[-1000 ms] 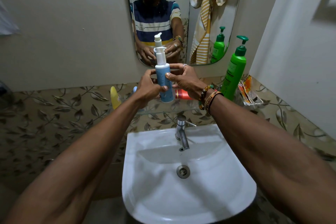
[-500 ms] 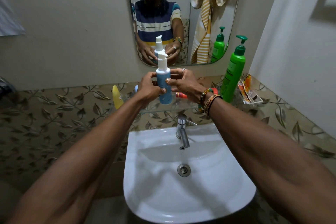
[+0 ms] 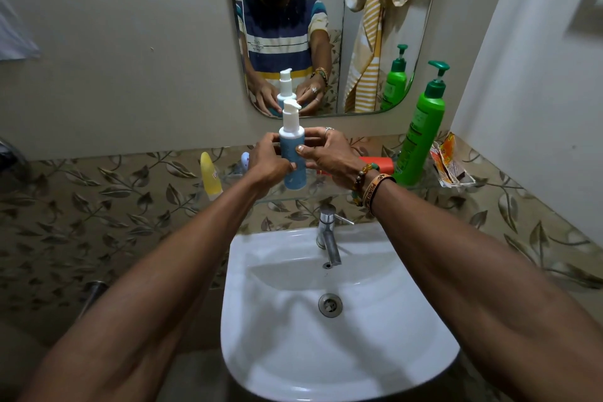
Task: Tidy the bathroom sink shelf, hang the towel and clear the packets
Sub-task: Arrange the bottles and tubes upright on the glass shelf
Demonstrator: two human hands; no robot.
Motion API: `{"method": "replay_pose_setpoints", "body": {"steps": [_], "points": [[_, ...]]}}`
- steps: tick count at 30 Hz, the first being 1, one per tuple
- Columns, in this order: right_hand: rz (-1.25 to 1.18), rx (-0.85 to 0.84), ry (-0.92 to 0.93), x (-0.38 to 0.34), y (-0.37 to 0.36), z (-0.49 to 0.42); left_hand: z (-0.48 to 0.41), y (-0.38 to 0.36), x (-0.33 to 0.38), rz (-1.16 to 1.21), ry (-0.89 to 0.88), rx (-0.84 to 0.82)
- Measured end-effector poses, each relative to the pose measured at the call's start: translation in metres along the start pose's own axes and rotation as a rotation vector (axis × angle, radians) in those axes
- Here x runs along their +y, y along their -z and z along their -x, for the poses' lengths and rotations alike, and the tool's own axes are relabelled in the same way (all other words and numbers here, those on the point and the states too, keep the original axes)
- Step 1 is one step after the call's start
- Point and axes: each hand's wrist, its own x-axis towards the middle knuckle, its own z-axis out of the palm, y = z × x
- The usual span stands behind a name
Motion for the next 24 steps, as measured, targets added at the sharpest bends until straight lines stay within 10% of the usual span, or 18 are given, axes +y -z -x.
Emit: {"method": "replay_pose_setpoints", "body": {"steps": [24], "points": [[0.030, 0.006, -0.022, 0.020, -0.005, -0.011, -0.001, -0.006, -0.009, -0.093, 0.019, 0.025]]}}
